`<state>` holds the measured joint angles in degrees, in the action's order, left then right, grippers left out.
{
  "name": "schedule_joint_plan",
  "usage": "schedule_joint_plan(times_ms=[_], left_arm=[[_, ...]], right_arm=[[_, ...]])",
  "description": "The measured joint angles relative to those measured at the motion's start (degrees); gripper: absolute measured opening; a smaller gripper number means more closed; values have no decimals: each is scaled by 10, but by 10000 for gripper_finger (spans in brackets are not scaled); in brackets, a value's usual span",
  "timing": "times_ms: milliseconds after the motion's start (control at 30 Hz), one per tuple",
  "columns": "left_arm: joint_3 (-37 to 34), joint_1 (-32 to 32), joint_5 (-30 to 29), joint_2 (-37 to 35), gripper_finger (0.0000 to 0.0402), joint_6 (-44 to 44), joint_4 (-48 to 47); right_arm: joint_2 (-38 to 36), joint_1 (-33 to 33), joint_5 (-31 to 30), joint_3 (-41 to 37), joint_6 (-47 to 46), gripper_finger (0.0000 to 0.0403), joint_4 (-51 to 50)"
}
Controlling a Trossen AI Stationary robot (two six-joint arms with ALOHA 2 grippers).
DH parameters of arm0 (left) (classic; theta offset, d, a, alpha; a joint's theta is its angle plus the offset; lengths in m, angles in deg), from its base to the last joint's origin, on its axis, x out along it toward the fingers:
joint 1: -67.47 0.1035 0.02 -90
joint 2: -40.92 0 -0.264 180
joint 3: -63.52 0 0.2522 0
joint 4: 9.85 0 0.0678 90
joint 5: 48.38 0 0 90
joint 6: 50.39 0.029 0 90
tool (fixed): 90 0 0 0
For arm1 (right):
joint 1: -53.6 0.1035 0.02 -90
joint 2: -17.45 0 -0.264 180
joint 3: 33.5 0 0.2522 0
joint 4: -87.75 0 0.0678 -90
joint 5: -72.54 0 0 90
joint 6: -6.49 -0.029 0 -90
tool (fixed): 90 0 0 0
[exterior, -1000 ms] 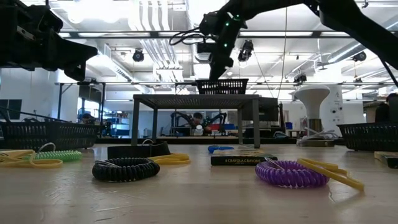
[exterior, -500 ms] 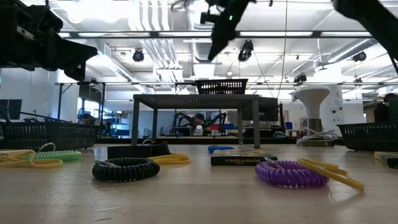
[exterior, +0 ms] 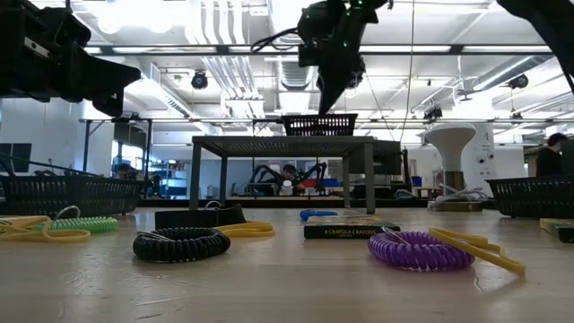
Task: Pick & Place Office Desk Supplies
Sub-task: Put the middle black bin on the shelf
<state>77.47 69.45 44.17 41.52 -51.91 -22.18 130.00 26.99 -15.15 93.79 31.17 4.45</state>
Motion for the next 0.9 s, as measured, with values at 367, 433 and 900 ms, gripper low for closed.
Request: schedule_joint_plan(times_ms=[367, 433, 900], left_arm=[[0, 0, -1, 0, 16, 0, 0], [0, 0, -2, 0, 16, 0, 0], [0, 0, -2, 0, 16, 0, 0]], right_arm=[[-15, -3, -10, -47, 2, 72, 56], [-14, -3, -11, -43, 11, 53, 59], [-12, -19, -25, -43, 45, 18, 121]])
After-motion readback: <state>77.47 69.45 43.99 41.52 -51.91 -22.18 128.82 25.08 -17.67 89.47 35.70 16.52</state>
